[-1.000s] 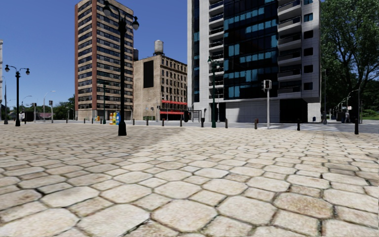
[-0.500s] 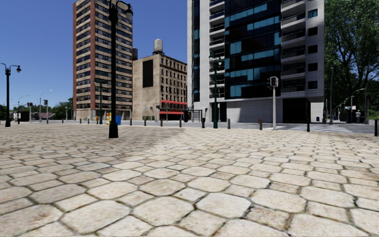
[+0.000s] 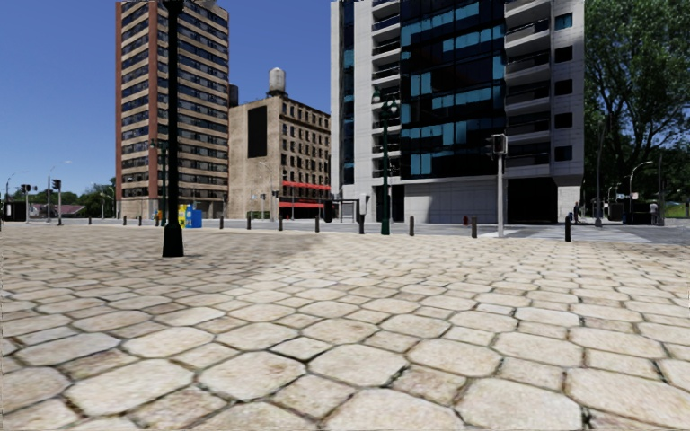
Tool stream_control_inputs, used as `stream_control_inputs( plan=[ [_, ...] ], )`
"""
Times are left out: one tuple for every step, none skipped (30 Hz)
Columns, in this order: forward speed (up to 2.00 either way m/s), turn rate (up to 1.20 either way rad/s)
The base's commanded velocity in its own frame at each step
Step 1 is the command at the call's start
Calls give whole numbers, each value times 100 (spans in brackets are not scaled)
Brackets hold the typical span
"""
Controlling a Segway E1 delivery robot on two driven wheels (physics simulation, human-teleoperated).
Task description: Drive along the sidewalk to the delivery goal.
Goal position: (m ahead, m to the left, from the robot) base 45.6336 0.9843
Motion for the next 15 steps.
stream_control_inputs(
  plan=[
    [200,-104],
    [200,-104],
    [200,-106],
    [200,-108],
    [200,-108],
    [200,-107],
    [200,-107],
    [200,-107],
    [200,-107],
    [200,-63],
    [200,0],
    [200,0],
    [200,0],
    [200,0],
    [200,0]
  ],
)
